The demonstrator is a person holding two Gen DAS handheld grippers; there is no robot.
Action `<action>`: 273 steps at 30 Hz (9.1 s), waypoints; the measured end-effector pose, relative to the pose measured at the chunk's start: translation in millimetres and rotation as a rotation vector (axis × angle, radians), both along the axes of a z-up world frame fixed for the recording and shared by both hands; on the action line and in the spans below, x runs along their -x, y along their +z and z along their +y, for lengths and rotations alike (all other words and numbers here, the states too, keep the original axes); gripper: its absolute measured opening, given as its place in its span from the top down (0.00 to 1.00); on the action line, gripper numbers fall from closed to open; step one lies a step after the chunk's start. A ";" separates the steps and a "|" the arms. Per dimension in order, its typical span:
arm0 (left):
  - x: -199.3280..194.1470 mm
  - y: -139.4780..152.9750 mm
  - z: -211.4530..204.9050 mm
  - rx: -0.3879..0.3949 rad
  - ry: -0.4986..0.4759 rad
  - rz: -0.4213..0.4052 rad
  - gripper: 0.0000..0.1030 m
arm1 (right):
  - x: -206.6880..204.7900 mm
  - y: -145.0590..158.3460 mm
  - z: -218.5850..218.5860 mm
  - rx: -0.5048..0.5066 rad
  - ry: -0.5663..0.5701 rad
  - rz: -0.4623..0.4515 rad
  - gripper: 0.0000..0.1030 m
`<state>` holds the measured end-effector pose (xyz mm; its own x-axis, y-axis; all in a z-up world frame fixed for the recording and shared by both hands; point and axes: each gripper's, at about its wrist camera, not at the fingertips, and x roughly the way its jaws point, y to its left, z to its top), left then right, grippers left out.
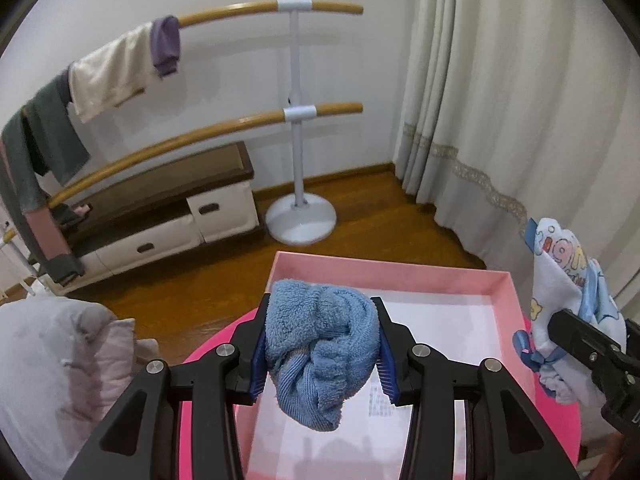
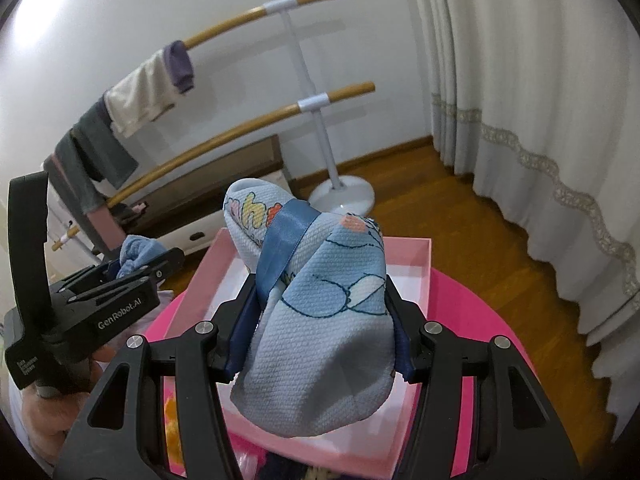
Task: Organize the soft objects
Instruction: 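Carry both items over the pink box and open both grippers to drop them, then withdraw both tools from the box back over the table, then grasp the sheer ribbon bow with the left gripper while the right grasps the blue knitted toy, then lift both items over the pink box and open both grippers to release them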
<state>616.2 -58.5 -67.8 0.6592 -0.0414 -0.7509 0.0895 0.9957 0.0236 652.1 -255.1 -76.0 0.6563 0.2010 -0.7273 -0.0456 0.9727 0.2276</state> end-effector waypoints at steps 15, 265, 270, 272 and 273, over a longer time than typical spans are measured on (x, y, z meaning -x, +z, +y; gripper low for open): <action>-172.2 -70.1 -35.3 0.012 -0.070 0.212 0.59 | -71.8 -83.4 -14.0 0.003 -0.066 0.208 0.48; -184.9 -44.2 25.4 0.019 0.053 0.021 0.21 | -58.1 -87.6 46.6 -0.055 0.161 0.151 0.38; -179.0 -32.9 34.5 -0.002 0.095 -0.038 0.03 | -49.0 -80.7 41.1 -0.113 0.147 0.135 0.00; -172.4 -26.7 37.8 -0.026 0.113 -0.072 0.00 | -43.6 -77.9 38.7 -0.122 0.143 0.136 0.00; -170.5 -24.4 38.4 -0.042 0.123 -0.081 0.00 | -40.1 -75.5 37.7 -0.123 0.140 0.131 0.00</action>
